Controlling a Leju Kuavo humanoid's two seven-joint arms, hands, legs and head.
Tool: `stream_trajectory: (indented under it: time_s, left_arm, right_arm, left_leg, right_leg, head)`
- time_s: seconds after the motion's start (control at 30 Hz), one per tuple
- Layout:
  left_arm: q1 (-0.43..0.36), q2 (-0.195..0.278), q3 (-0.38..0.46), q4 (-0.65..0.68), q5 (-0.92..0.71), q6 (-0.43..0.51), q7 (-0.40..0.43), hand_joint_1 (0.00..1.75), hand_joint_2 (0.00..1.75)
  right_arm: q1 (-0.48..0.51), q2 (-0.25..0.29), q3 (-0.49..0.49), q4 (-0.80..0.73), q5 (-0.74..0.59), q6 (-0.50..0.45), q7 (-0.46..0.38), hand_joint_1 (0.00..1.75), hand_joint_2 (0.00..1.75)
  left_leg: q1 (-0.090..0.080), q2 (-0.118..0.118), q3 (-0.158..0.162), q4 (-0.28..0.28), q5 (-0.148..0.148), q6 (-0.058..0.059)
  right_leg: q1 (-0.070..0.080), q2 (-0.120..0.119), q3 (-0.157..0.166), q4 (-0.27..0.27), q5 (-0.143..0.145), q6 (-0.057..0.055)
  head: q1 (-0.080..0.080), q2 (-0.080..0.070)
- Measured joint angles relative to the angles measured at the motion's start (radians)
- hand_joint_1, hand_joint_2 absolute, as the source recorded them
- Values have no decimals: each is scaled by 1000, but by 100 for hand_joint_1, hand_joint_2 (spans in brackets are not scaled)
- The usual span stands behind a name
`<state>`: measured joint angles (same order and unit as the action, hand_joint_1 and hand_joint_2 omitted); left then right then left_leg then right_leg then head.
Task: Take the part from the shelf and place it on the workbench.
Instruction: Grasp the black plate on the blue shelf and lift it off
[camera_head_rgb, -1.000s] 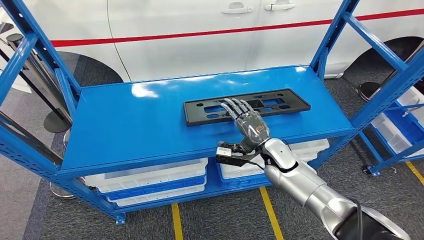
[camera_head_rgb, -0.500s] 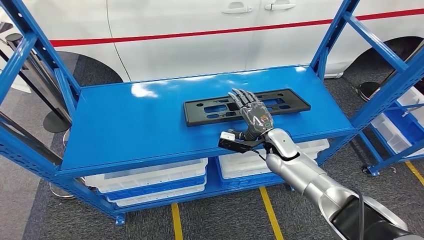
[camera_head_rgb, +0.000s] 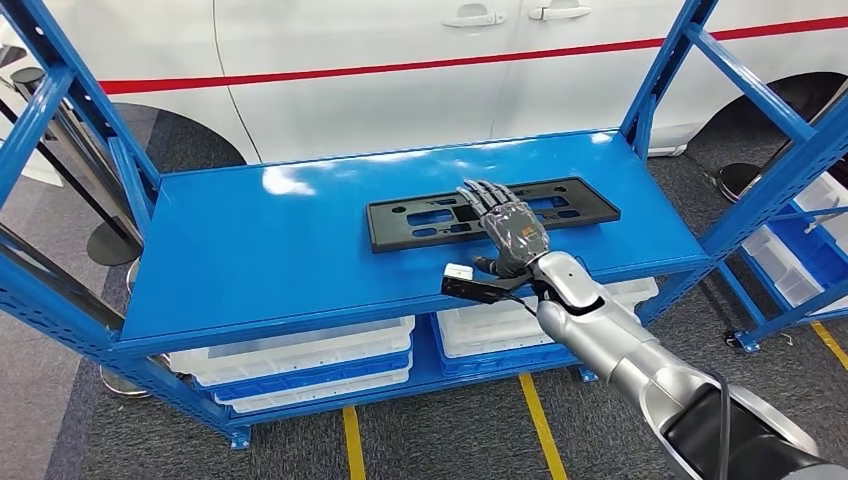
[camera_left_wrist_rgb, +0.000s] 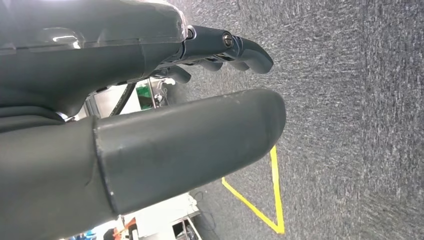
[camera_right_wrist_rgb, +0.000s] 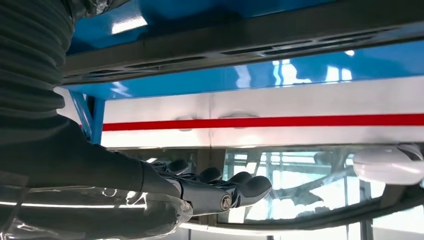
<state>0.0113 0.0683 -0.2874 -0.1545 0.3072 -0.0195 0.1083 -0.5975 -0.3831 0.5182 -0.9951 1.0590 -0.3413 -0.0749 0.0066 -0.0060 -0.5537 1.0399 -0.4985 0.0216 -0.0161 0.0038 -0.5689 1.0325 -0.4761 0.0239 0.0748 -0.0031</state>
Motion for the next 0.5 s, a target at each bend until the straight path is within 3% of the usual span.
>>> stream_trajectory:
  time_s: [0.5]
  left_arm:
    - [-3,0,-14,0,-14,-13,-15,0,0]
  right_arm:
    - [-129,74,21,318,39,-11,36,0,175]
  left_leg:
    - [0,0,0,0,0,0]
  right_leg:
    - [0,-1,0,0,0,0]
  head:
    - [0,0]
